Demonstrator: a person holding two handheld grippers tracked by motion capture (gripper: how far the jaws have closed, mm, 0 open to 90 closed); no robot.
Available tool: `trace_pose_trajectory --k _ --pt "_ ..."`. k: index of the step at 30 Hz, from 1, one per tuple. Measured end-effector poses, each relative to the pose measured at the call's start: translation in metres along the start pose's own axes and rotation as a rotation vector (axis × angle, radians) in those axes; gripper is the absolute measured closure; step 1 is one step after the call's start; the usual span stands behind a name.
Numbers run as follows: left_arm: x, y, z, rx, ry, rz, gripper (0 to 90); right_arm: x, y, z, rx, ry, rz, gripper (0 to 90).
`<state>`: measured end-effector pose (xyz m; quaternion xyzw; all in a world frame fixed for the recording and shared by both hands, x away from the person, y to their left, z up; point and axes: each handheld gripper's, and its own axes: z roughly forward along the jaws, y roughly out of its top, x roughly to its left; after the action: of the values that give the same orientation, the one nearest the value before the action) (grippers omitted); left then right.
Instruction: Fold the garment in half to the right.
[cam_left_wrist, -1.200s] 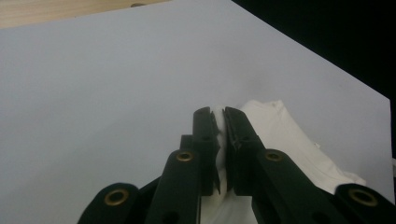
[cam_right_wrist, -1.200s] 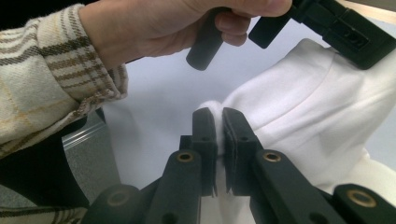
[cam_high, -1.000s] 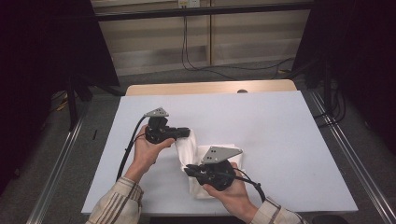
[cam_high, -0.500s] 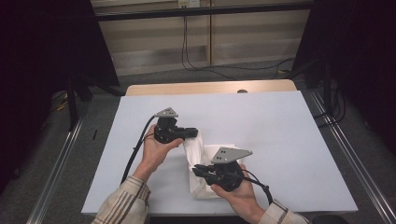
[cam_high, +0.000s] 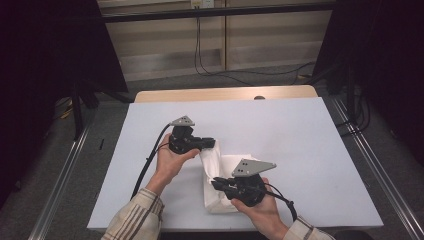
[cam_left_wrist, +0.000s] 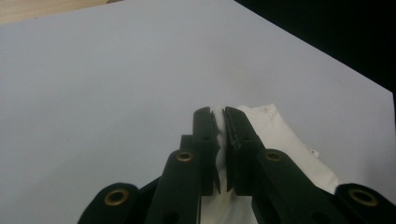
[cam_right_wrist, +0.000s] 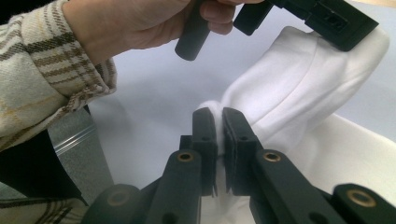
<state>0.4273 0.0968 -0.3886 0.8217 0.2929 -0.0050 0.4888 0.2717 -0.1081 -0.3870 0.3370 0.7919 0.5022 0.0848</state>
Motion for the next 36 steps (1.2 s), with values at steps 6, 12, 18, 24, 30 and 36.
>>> trace_pose_trajectory --k 6,12,18,24,30,36 --pt "0.0 0.0 0.007 0.007 -0.007 -0.006 83.9 -0.004 -0.002 -0.005 -0.005 -0.011 0.005 84.7" --pt "-0.003 0.003 0.012 0.016 -0.015 -0.002 83.9 -0.006 -0.005 -0.008 0.0 -0.018 0.011 84.7" --pt "-0.004 0.003 0.019 0.023 -0.024 -0.007 83.9 -0.009 -0.009 -0.012 0.005 -0.023 0.011 84.7" --pt "-0.006 0.004 0.024 0.023 -0.029 -0.013 83.9 -0.013 -0.012 -0.016 0.003 -0.026 0.026 84.9" --pt "-0.007 0.005 0.025 0.026 -0.034 -0.01 83.9 -0.015 -0.015 -0.019 0.009 -0.029 0.029 84.9" --pt "-0.008 0.004 0.032 0.033 -0.038 -0.015 83.9 -0.017 -0.018 -0.021 0.012 -0.037 0.04 84.9"
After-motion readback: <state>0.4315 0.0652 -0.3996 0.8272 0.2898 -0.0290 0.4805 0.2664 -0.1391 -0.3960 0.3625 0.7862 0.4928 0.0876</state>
